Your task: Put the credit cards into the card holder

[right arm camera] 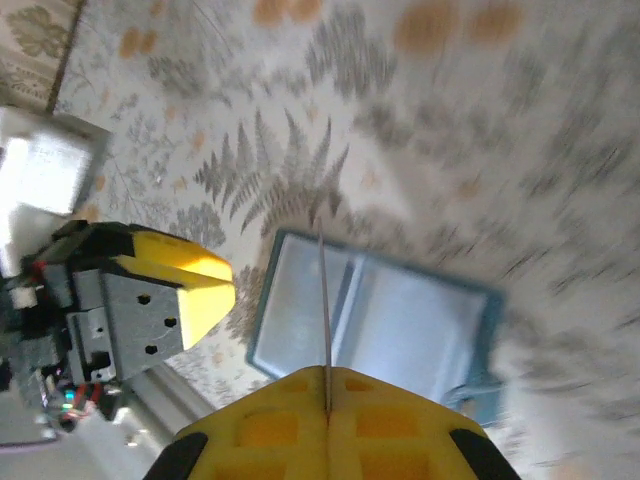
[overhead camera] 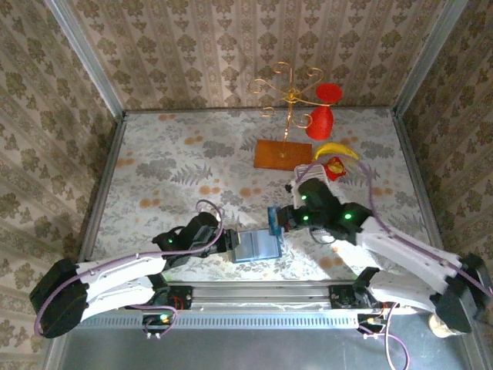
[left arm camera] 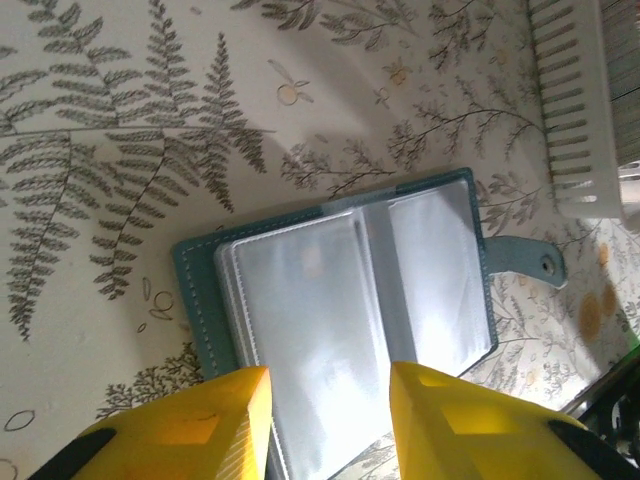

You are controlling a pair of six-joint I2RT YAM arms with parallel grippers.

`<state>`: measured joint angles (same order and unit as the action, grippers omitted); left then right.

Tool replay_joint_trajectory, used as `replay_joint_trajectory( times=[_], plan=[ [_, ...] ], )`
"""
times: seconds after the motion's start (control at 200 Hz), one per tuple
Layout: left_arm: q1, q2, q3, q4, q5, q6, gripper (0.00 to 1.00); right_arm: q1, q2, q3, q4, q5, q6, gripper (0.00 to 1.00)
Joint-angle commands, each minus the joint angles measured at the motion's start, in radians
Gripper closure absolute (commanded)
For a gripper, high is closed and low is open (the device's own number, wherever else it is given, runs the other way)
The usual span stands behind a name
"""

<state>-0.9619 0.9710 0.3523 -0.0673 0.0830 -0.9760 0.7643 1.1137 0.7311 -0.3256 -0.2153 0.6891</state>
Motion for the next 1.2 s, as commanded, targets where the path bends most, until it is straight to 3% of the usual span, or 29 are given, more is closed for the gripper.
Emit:
replay_joint_trajectory(
  times=[0.0, 0.325, 0.595, 1.195],
  plan=[
    [-0.004, 0.006, -0.021, -0.003, 0.006, -0.020, 0.64, 0.069, 0.103, -0.041, 0.203, -0.052, 0.381, 1.00],
    [-0.029, 0.095, -0.006, 0.032, 0.019, -0.017, 0.65, 0.094, 0.348, -0.024, 0.303, -0.052, 0.385, 1.00],
    [-0.037, 0.137, 0.002, 0.029, 0.017, -0.012, 0.64, 0.077, 0.304, -0.037, 0.225, 0.044, 0.334, 1.00],
    [-0.043, 0.164, 0.005, 0.032, 0.005, -0.009, 0.66, 0.068, 0.309, -0.093, 0.309, 0.036, 0.330, 1.00]
  ],
)
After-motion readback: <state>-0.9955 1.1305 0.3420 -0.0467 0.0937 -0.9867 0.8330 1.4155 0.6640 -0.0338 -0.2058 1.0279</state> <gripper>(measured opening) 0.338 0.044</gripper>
